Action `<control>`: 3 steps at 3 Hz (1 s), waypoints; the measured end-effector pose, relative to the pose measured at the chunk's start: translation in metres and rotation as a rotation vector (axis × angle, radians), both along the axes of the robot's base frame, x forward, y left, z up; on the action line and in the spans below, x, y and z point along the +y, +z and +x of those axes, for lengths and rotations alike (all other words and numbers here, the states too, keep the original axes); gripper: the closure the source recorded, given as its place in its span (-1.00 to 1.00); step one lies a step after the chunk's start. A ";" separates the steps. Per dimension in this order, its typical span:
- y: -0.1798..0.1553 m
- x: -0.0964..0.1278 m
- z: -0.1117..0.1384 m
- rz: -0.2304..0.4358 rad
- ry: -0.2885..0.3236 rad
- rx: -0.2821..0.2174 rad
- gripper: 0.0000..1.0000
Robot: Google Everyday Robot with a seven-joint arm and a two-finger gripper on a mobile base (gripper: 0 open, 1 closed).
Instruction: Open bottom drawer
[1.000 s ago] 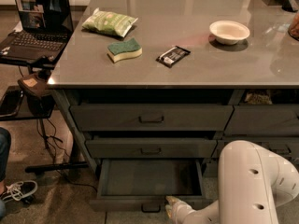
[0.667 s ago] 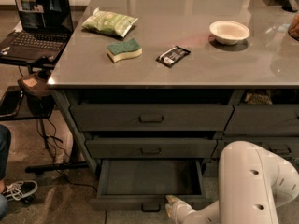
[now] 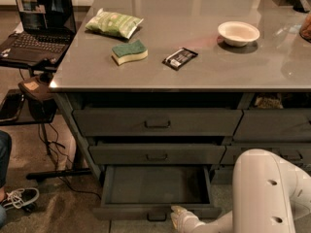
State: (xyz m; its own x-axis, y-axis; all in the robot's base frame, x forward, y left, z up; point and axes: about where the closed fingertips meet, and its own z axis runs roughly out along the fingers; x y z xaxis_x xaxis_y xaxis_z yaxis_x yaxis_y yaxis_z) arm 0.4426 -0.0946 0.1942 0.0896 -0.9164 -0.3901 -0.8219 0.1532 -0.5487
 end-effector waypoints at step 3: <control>0.010 -0.004 -0.032 0.015 -0.025 -0.045 1.00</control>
Offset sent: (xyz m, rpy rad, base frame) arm -0.0062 0.0007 0.0054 0.0068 -0.0318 0.0007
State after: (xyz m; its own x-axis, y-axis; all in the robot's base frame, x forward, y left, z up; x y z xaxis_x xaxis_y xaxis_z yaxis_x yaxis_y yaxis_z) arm 0.4110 -0.0985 0.2047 0.0844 -0.9126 -0.4001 -0.7921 0.1822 -0.5826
